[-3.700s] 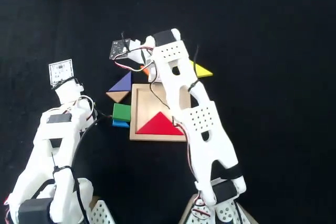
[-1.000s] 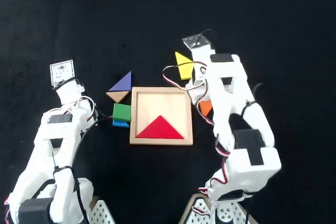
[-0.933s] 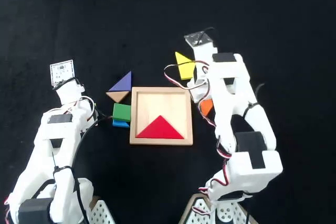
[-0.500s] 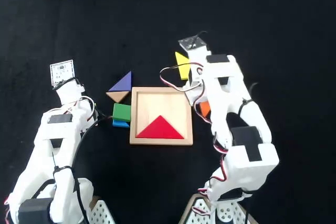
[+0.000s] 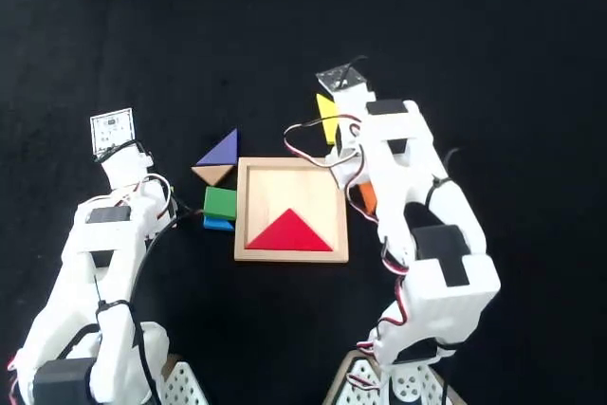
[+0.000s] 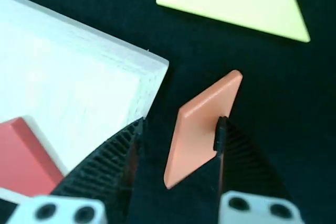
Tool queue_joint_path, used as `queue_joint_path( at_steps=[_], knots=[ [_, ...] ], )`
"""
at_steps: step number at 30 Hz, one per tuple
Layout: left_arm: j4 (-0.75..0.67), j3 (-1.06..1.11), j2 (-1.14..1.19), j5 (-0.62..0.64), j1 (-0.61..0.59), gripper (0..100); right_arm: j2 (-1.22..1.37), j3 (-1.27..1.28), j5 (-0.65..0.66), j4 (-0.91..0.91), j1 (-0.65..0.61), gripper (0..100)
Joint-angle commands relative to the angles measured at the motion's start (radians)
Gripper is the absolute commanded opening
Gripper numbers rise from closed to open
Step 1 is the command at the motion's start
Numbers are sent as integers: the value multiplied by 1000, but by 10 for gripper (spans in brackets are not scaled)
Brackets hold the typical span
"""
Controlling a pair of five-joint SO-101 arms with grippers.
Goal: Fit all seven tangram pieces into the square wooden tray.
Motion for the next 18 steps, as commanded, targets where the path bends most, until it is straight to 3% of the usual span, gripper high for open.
queue_joint_path(
  at_steps=[1, 6, 10, 18],
  knots=[
    [-17, -18, -20, 11, 8, 102, 50, -41, 8, -5, -5, 201],
    [-17, -18, -20, 11, 8, 102, 73, -59, 11, -2, -3, 190],
    [-17, -18, -20, 11, 8, 102, 79, -58, 101, 2, -6, 88],
    [-17, -18, -20, 11, 8, 102, 79, -56, 115, 23, -2, 79]
  ],
)
